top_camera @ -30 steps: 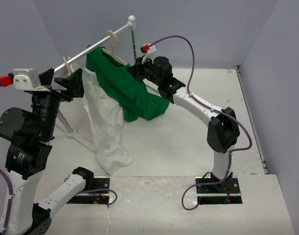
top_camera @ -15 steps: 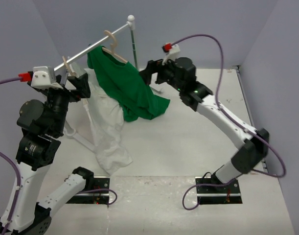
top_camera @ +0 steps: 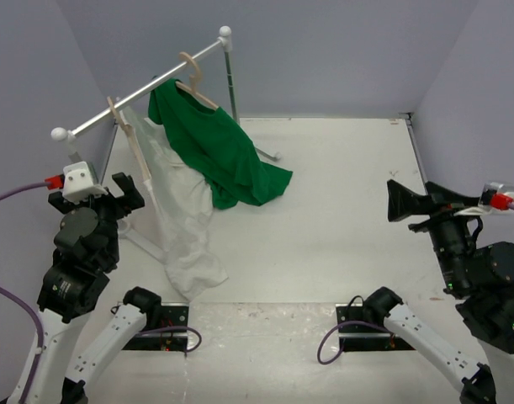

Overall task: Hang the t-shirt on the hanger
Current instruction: Reset both arms

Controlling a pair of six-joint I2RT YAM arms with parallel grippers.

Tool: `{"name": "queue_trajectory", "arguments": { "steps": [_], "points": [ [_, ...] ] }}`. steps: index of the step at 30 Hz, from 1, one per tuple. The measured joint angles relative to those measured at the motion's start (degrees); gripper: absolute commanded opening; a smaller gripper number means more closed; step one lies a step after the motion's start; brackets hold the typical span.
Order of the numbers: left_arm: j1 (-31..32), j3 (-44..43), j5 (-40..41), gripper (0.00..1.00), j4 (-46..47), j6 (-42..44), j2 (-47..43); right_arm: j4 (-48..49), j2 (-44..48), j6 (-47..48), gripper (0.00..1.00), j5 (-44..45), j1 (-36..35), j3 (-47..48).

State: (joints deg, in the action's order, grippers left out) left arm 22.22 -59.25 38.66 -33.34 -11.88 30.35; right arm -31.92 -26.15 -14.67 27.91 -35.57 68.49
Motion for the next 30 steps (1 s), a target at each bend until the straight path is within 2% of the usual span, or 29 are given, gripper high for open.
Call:
{"name": "queue_trajectory", "arguments": {
  "steps": [4,8,13,18,24,30],
  "points": [
    [0.0,3.8,0.7,1.00,-1.8,-1.7,-2.2,-9.0,2.0,-1.1,0.99,2.1,0.0,-1.8],
    [0.0,6.8,-3.8,0.98,-1.6,-3.0,-0.1,-14.5,2.0,-2.2,0.99,1.1,0.0,-3.9],
    [0.0,7.0,-10.3,1.00,0.0,-4.2,3.3,-17.7,2.0,-3.3,0.99,-0.3,0.0,-5.5],
    [0.1,7.1,-8.5,1.00,-0.7,-4.1,-0.3,-18.5,4.3,-3.9,0.99,0.9,0.0,-6.5],
    [0.0,8.9,-4.1,1.00,-0.5,-3.3,-12.4,-18.6,8.3,-6.3,0.99,3.1,0.0,-7.2],
    [0.0,13.2,-2.3,1.00,-0.1,-2.4,-14.8,-18.5,8.7,-7.2,0.99,6.2,0.0,-11.2]
  ]
}}
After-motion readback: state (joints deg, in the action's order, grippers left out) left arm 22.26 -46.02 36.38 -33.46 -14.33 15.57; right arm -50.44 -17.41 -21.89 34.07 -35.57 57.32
